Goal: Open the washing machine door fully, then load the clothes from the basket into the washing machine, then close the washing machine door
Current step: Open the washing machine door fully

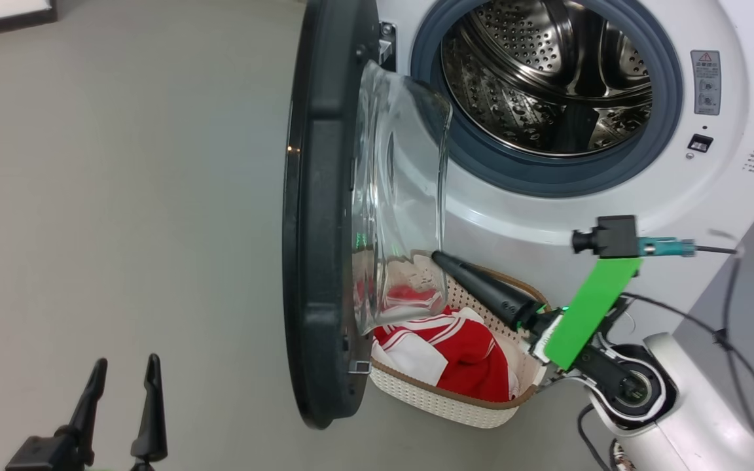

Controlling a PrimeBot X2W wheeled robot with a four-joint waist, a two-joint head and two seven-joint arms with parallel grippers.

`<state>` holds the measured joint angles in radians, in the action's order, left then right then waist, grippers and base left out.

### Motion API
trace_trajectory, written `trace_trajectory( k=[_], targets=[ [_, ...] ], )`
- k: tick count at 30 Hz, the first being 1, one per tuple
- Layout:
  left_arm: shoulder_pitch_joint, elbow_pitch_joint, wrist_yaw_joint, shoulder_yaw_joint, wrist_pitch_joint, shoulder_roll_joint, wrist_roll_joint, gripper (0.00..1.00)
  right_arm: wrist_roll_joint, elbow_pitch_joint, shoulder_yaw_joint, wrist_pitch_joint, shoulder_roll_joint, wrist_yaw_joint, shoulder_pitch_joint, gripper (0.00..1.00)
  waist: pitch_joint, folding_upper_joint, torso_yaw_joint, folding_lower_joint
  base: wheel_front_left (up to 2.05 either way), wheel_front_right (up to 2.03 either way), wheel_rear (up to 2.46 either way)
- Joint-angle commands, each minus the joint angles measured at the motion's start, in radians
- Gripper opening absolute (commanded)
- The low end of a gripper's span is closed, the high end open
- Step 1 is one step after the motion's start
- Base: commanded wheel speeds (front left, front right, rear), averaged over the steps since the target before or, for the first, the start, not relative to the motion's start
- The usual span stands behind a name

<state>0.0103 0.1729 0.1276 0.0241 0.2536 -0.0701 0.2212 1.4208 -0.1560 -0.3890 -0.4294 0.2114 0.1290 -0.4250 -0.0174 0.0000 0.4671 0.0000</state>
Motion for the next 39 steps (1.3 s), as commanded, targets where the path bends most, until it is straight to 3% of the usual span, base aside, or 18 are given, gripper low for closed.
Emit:
trace_trajectory(
  k=[1,9,15,19,23,24,30,39],
  targets=[
    [0.012,-0.026,0.003,0.029,0.008,-0.023,-0.001,1.0,-0.02,0.038,-0.012,0.024,0.007,0.002,-0.004,1.0,-0.001,0.0,-0.003,0.0,0.0,0.0,0.0],
    [0.003,-0.039,0.003,0.033,0.008,-0.03,0.006,1.0,-0.22,0.111,-0.125,0.336,0.133,0.002,0.028,1.0,-0.004,0.0,-0.019,0.0,0.0,0.0,0.0],
    [-0.007,-0.047,0.003,0.032,0.008,-0.029,0.009,1.0,-0.3,0.075,-0.217,0.578,0.214,0.002,0.057,1.0,-0.009,0.0,-0.021,0.0,0.0,0.0,0.0],
    [-0.01,-0.055,0.003,0.036,0.008,-0.029,0.012,1.0,-0.359,0.023,-0.265,0.67,0.248,0.002,0.067,1.0,-0.01,0.0,-0.023,0.0,0.0,0.0,0.0],
    [-0.015,-0.066,0.003,0.042,0.008,-0.027,0.017,1.0,-0.411,-0.006,-0.227,0.69,0.233,0.002,0.093,1.0,-0.01,0.0,-0.025,0.0,0.0,0.0,0.0],
    [-0.017,-0.069,0.003,0.043,0.008,-0.026,0.018,1.0,-0.475,0.001,-0.159,0.69,0.207,0.002,0.117,1.0,-0.009,0.0,-0.027,0.0,0.0,0.0,0.0],
    [-0.016,-0.064,0.003,0.045,0.008,-0.025,0.02,1.0,-0.7,0.013,-0.019,0.691,0.13,0.002,0.205,1.0,-0.005,0.0,-0.034,0.0,0.0,0.0,0.0],
    [-0.012,-0.057,0.003,0.043,0.008,-0.023,0.021,1.0,-0.866,0.009,0.058,0.691,0.076,0.002,0.271,1.0,0.0,0.0,-0.042,0.0,0.0,0.0,0.0]
  ],
)
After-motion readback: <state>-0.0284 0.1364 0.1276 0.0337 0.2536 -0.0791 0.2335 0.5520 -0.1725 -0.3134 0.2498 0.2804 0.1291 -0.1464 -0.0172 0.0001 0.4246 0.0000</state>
